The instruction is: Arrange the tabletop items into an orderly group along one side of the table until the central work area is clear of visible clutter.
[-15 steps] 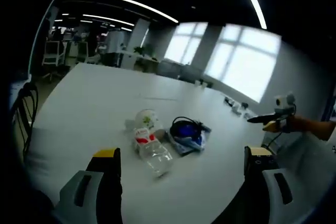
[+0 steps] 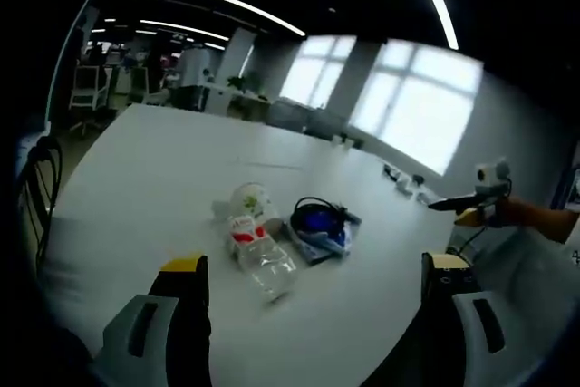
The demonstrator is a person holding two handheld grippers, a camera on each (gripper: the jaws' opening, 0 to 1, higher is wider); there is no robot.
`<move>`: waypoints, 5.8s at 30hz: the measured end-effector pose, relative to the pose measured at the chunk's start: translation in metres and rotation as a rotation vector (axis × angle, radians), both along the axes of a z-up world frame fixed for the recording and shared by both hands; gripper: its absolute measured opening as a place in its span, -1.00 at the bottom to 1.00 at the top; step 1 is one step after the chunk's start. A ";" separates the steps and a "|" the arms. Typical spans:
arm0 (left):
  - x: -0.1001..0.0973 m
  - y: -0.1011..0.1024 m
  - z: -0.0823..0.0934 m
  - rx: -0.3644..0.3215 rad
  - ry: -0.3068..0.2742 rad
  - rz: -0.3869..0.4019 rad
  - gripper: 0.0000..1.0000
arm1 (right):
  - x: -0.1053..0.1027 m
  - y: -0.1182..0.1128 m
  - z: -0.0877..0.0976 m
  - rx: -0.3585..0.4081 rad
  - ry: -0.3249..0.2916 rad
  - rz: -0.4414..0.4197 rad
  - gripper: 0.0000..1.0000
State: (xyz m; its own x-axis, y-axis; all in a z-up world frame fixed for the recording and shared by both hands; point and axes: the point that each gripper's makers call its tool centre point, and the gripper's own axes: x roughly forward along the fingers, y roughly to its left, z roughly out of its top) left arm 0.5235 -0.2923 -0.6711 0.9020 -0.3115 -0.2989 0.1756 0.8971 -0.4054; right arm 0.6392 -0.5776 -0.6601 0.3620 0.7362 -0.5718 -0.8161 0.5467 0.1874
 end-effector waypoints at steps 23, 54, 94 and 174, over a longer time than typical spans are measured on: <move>-0.004 0.009 0.000 -0.001 -0.009 -0.054 0.90 | -0.017 0.032 0.008 -0.027 0.002 0.010 0.99; -0.016 0.012 -0.003 -0.035 0.030 -0.061 0.83 | -0.028 0.085 -0.003 -0.019 0.056 0.022 0.98; 0.021 0.044 -0.001 -0.090 0.010 -0.020 0.73 | -0.041 0.212 -0.033 -0.063 0.105 0.265 0.94; 0.060 0.077 -0.028 -0.203 0.059 0.089 0.63 | -0.010 0.321 -0.136 -0.326 0.044 0.309 0.50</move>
State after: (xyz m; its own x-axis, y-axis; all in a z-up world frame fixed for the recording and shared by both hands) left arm 0.5831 -0.2155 -0.6994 0.9115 -0.2904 -0.2913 0.0697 0.8070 -0.5864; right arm 0.6287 -0.2567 -0.7962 0.1231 0.5851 -0.8016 -0.9455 0.3145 0.0843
